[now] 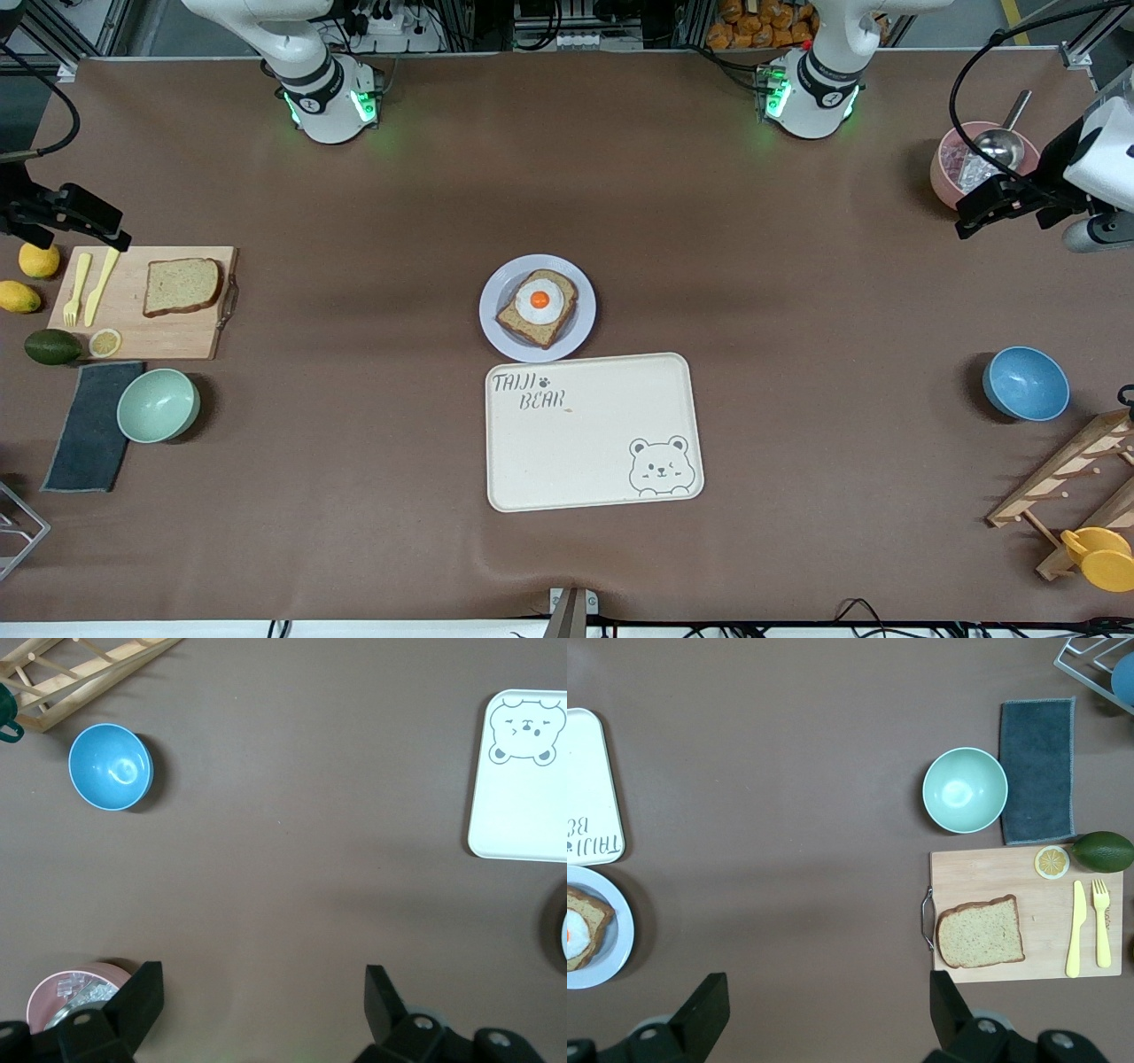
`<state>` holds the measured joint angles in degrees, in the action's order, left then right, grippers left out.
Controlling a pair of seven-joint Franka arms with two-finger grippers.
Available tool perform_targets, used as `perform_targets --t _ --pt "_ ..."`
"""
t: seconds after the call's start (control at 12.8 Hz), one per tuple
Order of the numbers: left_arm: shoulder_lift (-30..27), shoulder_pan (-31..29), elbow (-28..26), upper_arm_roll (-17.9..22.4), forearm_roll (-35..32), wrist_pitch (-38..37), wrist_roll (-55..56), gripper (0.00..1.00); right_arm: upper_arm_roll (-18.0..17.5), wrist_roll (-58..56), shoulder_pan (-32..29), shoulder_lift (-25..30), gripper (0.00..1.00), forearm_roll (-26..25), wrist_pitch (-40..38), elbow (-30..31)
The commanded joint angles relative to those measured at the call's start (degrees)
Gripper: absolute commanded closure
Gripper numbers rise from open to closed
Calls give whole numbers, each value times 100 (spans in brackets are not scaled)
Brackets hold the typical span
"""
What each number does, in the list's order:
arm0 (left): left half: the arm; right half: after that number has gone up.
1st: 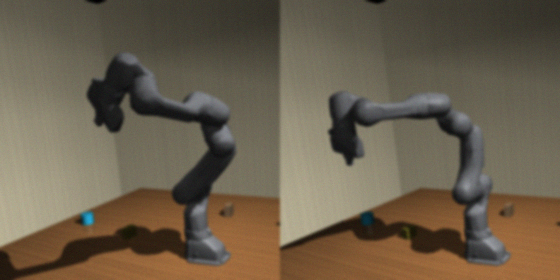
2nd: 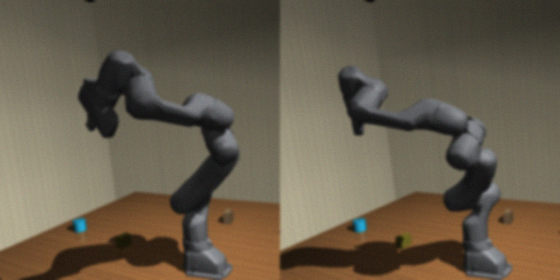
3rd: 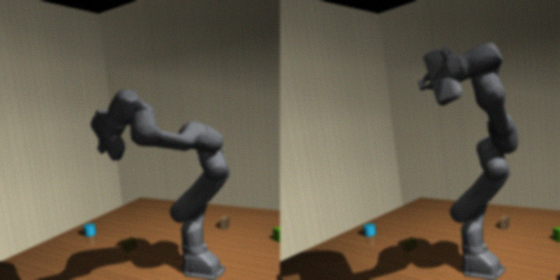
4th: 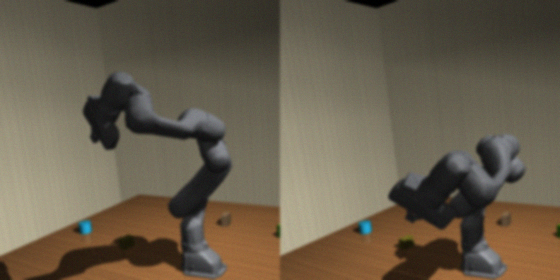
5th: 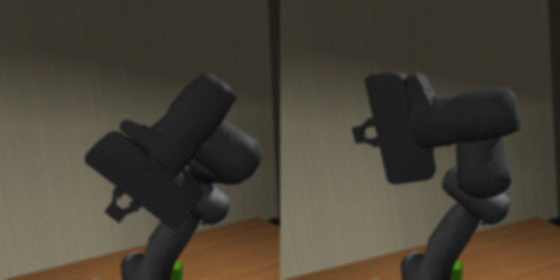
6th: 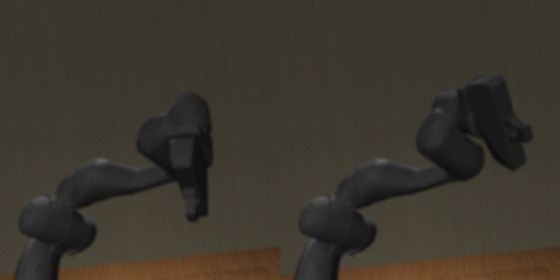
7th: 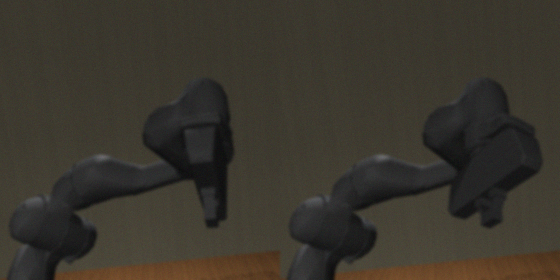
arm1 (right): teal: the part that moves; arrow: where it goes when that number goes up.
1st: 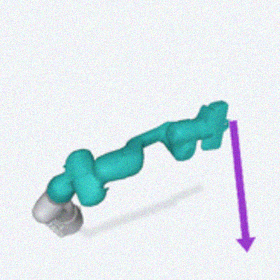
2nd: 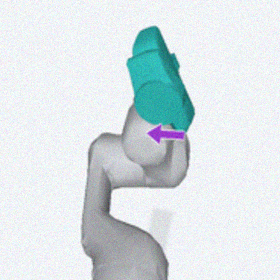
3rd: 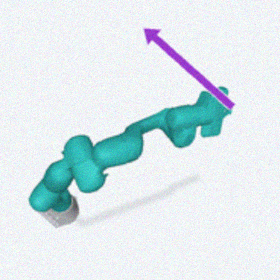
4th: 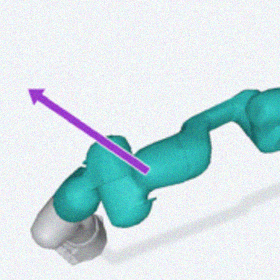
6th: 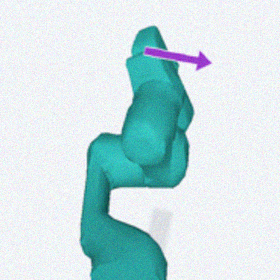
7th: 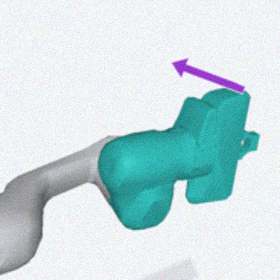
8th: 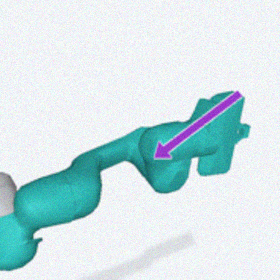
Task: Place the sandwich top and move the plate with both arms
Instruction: 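Reach the right gripper toward the bread slice on the cutting board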
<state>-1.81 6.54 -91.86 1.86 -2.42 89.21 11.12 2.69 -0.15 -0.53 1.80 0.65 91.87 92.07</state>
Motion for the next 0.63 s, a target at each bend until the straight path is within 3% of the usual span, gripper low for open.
perform_targets --t 0.0,0.39,0.55 --pt "110 -21 169 16 -13 -184 -58 0 21 -38 0 31 0 67 -29 -40" --pt "479 14 687 8 -13 -422 -84 0 -5 24 27 58 0 67 -37 -40" --pt "488 -12 652 -1 48 -422 -93 0 -14 15 62 49 0 67 -46 -40"
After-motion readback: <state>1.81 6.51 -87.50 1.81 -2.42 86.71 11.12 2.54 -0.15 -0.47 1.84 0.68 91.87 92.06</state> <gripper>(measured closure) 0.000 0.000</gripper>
